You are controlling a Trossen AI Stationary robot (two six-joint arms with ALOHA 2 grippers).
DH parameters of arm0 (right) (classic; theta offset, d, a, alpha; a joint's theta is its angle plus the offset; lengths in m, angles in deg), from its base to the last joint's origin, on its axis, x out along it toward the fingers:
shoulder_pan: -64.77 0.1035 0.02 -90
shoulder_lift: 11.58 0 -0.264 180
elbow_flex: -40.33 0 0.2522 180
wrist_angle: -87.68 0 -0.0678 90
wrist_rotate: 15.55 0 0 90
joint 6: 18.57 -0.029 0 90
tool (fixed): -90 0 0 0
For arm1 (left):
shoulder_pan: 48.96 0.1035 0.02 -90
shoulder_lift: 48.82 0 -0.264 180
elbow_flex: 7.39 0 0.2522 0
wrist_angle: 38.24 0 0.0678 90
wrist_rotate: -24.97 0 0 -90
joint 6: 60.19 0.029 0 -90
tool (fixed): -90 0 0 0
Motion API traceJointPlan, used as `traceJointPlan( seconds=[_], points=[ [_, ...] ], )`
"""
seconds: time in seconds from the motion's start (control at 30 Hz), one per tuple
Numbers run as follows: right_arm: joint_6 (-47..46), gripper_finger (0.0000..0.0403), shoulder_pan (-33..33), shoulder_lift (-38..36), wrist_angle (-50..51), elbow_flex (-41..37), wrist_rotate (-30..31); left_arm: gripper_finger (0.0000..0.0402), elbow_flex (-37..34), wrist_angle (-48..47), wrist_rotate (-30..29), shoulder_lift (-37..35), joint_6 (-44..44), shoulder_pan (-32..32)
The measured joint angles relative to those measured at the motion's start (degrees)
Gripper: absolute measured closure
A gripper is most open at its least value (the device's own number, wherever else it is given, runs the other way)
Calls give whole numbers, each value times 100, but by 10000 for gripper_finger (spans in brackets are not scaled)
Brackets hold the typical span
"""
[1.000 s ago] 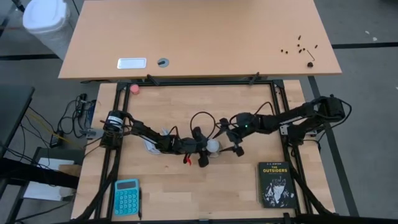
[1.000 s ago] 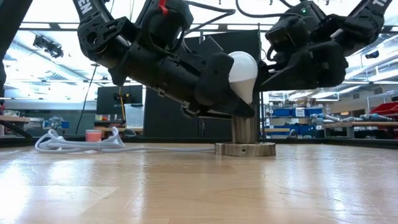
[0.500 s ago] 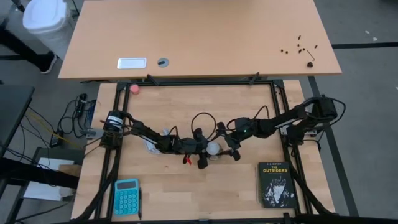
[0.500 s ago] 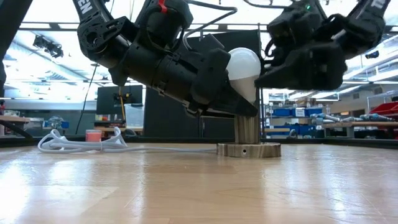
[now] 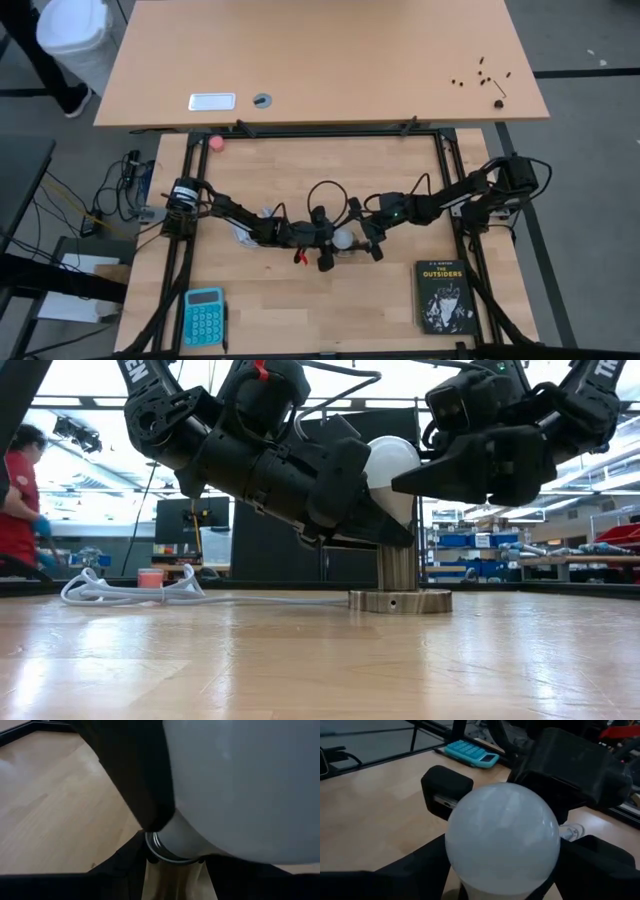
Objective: Screw lightbulb
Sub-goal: Insert the white lightbulb into the silver lamp
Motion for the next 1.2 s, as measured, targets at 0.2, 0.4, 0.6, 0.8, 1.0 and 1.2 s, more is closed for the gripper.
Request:
traceJointPlan(
  seconds=[0.2, 0.4, 0.6, 0.8, 1.0, 1.2],
  points=[
    [-20, 96, 4, 0, -3, 1, 173, 223, -2, 19, -20, 2, -31, 0],
    [-194, 96, 4, 0, -9, 0, 383, 223, -4, 36, -31, 4, -127, 2],
    [-211, 116, 6, 0, 48, 1, 395, 223, -4, 44, -31, 4, -134, 2],
    [-274, 162, 57, 0, 140, 0, 341, 223, -4, 48, -31, 4, -138, 2],
    [-504, 174, 87, 0, 159, 0, 329, 223, -4, 51, -26, 4, -140, 2],
    [-1078, 174, -14, -52, 354, -1, 341, 223, -4, 53, -104, 4, -147, -17]
  ],
)
